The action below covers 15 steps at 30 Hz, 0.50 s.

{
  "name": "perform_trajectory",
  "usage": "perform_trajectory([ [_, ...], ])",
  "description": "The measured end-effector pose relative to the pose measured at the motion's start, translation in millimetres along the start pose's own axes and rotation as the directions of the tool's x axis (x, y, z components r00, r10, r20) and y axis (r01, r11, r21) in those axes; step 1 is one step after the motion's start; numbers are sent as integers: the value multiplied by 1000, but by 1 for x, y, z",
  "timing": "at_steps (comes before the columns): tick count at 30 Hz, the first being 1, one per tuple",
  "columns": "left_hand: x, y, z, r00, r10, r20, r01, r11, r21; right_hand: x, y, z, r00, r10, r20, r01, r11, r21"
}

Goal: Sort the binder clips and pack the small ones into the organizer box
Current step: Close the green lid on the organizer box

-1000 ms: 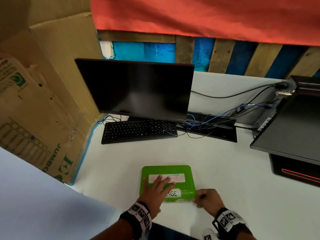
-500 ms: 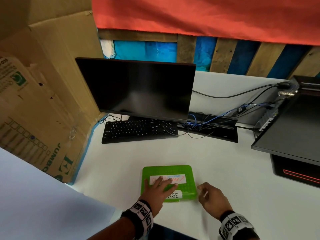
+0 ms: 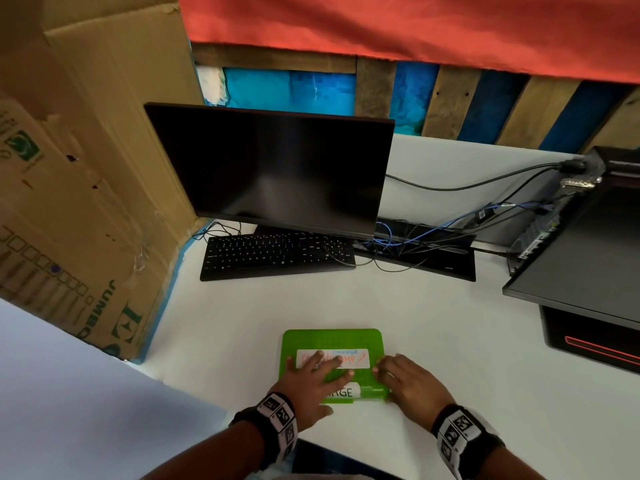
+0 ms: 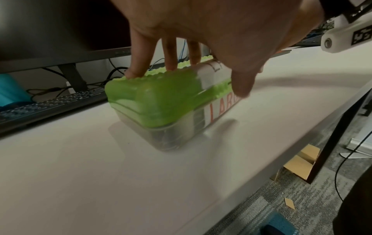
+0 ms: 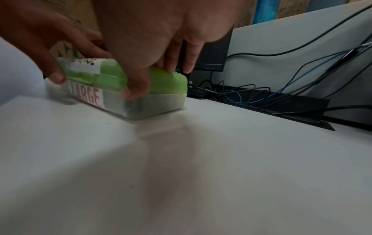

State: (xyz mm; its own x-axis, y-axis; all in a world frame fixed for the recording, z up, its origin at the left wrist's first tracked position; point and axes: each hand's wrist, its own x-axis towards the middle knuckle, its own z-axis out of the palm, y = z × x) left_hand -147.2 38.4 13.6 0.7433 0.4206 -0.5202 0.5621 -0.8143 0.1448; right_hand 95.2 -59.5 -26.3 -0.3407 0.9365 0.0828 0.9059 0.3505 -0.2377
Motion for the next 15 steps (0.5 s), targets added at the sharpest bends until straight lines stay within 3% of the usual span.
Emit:
perform_trajectory([
  [9,4,0,0,1000,-9,10,9,1000,30,40,-14,-11,969,-16,245,9,1000,28],
  [13,4,-3,2,1000,-14,-2,14,1000,11,38,-25,5,968,84,238,-72,996,-60],
  [15,5,-5,3,1000,-23,-15,22,1000,-11,36,-30,14,979,70,190,-61,997,-55],
])
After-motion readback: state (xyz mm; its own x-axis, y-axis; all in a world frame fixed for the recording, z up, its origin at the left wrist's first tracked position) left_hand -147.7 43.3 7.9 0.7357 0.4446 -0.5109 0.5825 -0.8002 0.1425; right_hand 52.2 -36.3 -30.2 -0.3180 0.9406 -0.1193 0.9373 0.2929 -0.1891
